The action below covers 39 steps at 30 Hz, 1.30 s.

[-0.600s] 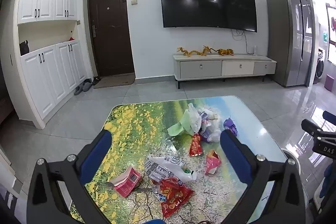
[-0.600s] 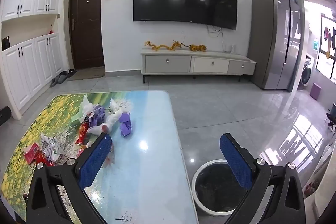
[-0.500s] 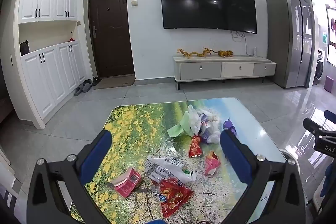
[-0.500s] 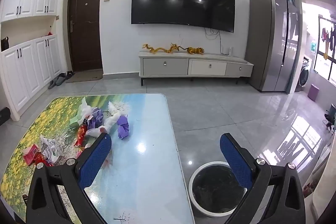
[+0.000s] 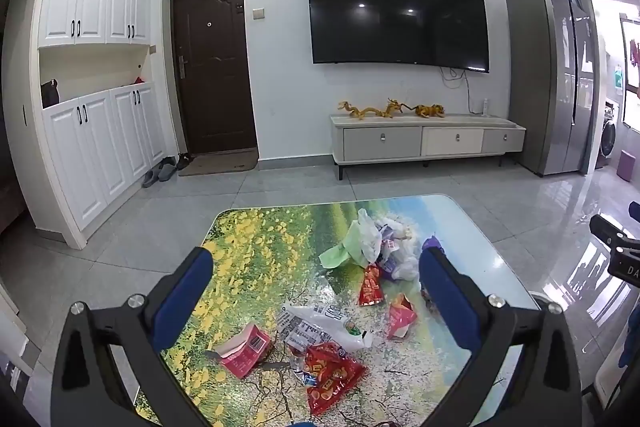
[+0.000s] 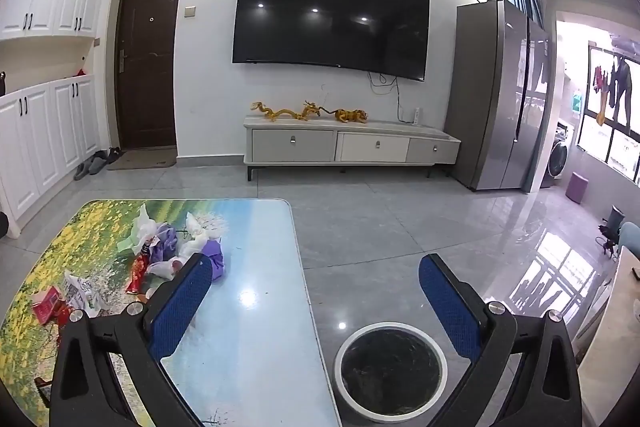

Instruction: Collect trash

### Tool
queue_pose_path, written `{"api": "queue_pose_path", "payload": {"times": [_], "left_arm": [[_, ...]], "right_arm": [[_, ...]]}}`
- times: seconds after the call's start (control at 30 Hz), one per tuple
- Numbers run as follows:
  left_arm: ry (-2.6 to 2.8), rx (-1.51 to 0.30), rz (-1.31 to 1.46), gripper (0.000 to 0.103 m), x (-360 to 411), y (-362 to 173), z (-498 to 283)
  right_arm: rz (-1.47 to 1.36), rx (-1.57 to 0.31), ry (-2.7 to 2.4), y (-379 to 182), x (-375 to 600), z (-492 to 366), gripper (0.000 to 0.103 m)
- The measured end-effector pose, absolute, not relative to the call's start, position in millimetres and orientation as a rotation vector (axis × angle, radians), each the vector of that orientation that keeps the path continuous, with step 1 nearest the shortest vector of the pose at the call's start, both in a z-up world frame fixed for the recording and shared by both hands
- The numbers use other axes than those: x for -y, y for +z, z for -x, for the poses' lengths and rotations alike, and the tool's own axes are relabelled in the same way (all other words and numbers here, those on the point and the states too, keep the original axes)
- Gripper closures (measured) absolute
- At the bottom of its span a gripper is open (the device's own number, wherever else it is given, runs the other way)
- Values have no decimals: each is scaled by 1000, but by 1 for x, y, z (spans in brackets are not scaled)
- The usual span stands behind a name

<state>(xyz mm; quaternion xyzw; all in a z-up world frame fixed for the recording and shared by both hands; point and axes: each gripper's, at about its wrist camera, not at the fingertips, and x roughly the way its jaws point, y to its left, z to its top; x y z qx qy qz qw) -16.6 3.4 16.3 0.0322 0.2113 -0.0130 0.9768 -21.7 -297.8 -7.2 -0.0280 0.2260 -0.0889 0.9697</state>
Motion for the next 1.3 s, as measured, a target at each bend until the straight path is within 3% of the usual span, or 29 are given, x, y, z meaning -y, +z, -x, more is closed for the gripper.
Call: {"api": "queue_pose_path", "payload": {"times": [1.3], "left_arm": [[3, -298, -11, 0, -4, 54, 51]], "right_arm": [[60, -346, -273, 6, 305, 68, 0]]}}
